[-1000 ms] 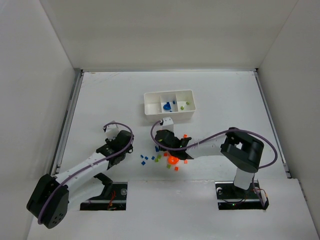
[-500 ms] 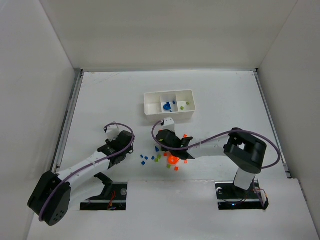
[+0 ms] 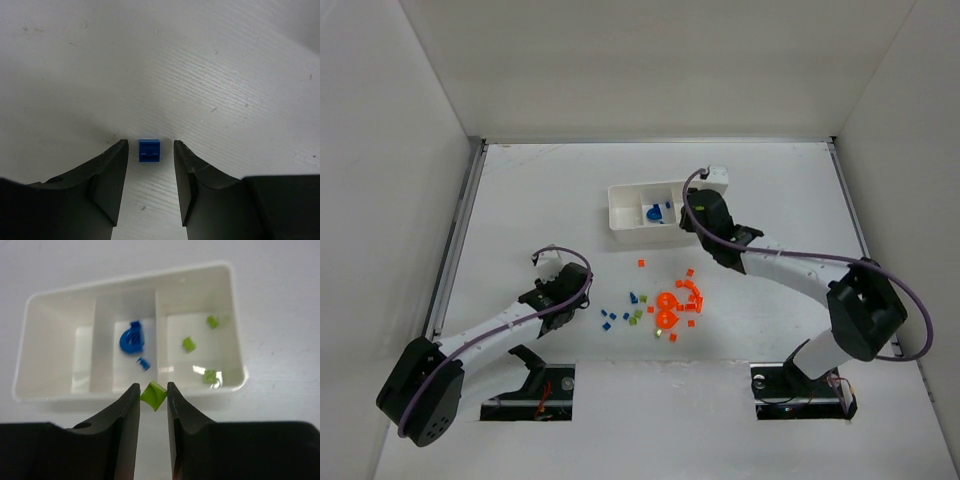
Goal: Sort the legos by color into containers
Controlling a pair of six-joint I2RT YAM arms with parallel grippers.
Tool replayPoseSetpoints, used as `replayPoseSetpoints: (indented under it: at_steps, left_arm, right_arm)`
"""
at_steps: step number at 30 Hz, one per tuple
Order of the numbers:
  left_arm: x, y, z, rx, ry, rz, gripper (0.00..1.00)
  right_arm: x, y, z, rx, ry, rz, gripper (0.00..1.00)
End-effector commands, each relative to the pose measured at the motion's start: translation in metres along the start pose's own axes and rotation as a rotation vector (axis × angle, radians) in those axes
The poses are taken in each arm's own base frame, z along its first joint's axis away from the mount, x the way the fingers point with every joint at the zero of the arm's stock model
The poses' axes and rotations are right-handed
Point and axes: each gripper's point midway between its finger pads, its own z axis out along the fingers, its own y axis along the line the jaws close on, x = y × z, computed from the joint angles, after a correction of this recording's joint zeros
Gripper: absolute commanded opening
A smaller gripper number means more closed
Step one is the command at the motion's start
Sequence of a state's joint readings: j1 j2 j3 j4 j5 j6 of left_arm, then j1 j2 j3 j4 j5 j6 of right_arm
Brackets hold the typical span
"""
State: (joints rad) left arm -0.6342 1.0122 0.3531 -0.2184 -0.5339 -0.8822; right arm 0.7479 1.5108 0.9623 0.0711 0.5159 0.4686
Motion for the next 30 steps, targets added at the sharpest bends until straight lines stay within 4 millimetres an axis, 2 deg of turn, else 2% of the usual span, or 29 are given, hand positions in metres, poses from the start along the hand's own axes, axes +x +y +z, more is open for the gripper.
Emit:
replayPoseSetpoints:
  at_steps: [1, 4, 7, 10, 11, 14, 18, 21, 23, 26, 30]
  left_arm:
    - [-0.002, 0.001, 0.001, -0.007, -0.02, -0.01, 0.37]
    - [-0.001, 0.001, 0.002, -0.005, -0.024, -0.015, 0.37]
    - [0.002, 0.0, 0.003, -0.01, -0.014, -0.009, 0.36]
    - [0.002, 0.0, 0.004, -0.011, -0.014, -0.008, 0.35]
    - [0.003, -0.001, 0.004, -0.011, -0.01, -0.005, 0.32]
    - [0.004, -0.001, 0.004, -0.009, -0.011, 0.0, 0.3]
    - [0.004, -0.004, 0.003, -0.006, -0.009, -0.004, 0.18]
    - [0.001, -0.01, -0.001, 0.017, -0.018, 0.003, 0.12]
    - [-0.005, -0.018, -0.004, 0.045, -0.027, -0.009, 0.12]
    - [-0.022, -0.045, -0.016, 0.116, -0.058, -0.01, 0.1]
    - [-0.062, -0.093, -0.038, 0.234, -0.151, -0.013, 0.1]
  right_arm:
    - [-0.057, -0.014, 0.034, 0.033, -0.118, 0.015, 0.27]
    - [-0.059, -0.026, 0.057, 0.072, -0.114, 0.009, 0.33]
    - [-0.054, -0.023, 0.064, 0.064, -0.103, 0.003, 0.53]
    - [-0.061, -0.025, 0.057, 0.062, -0.119, 0.007, 0.53]
    - [-0.065, -0.022, 0.045, 0.048, -0.133, 0.016, 0.53]
    - [-0.065, -0.017, 0.033, 0.025, -0.138, 0.026, 0.53]
    - [-0.048, -0.012, 0.011, -0.007, -0.122, 0.026, 0.53]
    - [-0.033, -0.02, -0.002, -0.01, -0.105, 0.035, 0.53]
    - [-0.024, -0.026, -0.01, -0.009, -0.096, 0.038, 0.53]
    - [-0.003, -0.041, -0.026, -0.008, -0.077, 0.045, 0.52]
    - [0.021, -0.05, -0.045, -0.03, -0.061, 0.091, 0.48]
